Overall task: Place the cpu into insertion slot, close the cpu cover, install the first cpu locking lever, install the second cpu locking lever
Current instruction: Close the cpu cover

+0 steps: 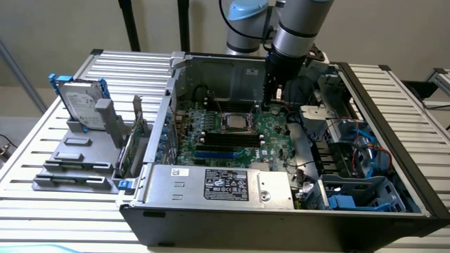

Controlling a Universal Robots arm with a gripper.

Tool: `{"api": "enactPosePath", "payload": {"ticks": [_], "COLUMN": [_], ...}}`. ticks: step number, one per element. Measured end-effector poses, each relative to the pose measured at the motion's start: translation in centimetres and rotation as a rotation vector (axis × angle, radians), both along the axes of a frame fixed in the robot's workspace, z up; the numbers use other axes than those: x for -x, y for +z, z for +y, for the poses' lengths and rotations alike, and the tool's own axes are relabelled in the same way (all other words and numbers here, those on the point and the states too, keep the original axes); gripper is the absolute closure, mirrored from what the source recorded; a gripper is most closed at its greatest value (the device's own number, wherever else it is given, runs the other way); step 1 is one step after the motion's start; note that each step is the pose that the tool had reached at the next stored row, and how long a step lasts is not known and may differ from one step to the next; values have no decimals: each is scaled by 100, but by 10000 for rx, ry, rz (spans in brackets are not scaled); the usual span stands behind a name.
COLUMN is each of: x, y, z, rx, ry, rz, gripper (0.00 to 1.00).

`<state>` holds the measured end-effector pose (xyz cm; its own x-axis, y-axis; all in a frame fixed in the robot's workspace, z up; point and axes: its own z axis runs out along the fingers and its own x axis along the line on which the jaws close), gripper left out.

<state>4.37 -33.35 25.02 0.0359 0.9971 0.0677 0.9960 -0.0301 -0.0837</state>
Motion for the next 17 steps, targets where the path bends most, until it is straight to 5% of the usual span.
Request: {"api": "enactPosePath", "payload": {"ticks": [5, 9, 12, 17], "x": [116, 197, 244, 287], "y": [10, 10, 11, 10], "z": [0, 0, 0, -2], "rx": [-1, -2, 0, -1], "ry": [1, 0, 1, 16], "rz": [115, 287, 499, 1009], "gripper": [89, 89, 89, 89]}}
